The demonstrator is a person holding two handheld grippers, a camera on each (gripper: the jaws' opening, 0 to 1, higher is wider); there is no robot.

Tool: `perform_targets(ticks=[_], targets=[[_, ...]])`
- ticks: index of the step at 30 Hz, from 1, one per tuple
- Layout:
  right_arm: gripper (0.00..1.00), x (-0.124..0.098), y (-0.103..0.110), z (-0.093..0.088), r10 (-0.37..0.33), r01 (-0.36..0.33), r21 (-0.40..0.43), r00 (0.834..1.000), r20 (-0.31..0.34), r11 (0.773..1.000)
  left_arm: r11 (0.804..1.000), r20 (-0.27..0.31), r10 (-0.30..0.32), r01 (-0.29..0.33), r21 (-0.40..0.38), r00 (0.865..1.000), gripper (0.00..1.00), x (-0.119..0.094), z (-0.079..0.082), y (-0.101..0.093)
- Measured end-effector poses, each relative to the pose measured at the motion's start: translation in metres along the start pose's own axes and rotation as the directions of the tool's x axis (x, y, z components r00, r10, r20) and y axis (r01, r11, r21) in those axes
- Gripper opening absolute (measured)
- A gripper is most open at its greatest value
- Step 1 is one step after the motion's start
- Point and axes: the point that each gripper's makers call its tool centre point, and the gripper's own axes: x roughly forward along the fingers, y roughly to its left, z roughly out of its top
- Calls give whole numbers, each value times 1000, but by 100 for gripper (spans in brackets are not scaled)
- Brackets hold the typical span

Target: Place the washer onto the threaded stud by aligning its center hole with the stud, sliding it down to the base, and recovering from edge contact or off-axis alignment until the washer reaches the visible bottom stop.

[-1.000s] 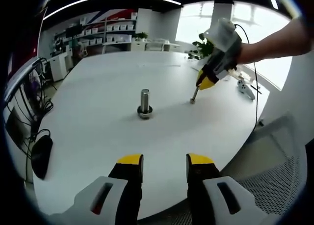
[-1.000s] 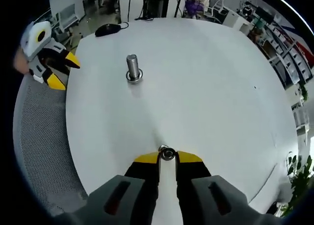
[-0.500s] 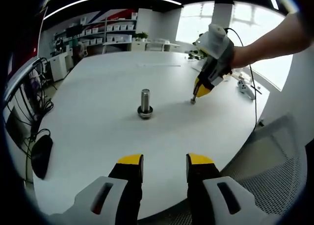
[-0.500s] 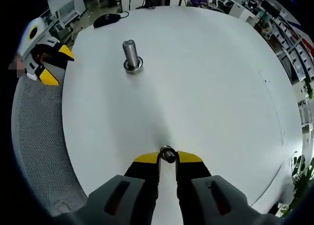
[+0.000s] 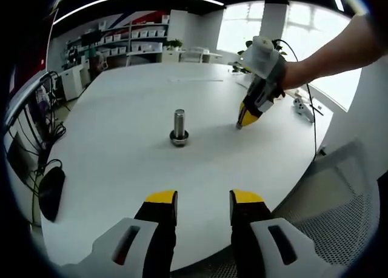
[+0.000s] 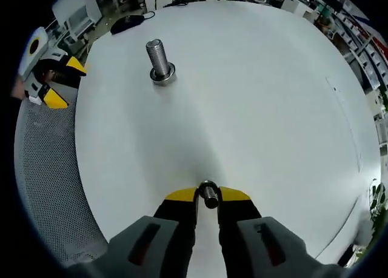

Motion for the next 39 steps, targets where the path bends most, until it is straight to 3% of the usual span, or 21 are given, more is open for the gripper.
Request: perform_targets(ticks=[7, 12, 19, 22, 24, 32, 39], targets=[[21, -3, 2, -4, -12, 12, 8, 1000, 22, 1000, 1000, -2, 1, -1, 1, 1000, 32, 0, 0, 0], [23, -10, 5, -9, -28, 27, 15, 998, 62, 1000, 1000, 0, 3, -3, -1, 1000, 32, 0, 0, 0], [24, -23, 6, -18, -70, 58, 88, 987, 144, 994, 1000, -4, 1, -1, 0, 1000, 32, 0, 0, -1], [24, -29, 7, -19, -96, 70, 135, 976, 196, 988, 1000, -5, 0, 0, -2, 1000, 32, 0, -1, -1], [26, -36, 4, -19, -151, 116, 151, 957, 248, 982, 1000, -2, 2, -2, 0, 1000, 32, 0, 0, 0], [27, -48, 9, -32, -198, 115, 262, 927, 317, 958, 1000, -6, 1, -1, 2, 1000, 32, 0, -1, -1], [29, -66, 14, -34, -256, 94, 382, 879, 402, 920, 1000, -6, 1, -1, 3, 1000, 32, -1, -1, -1]])
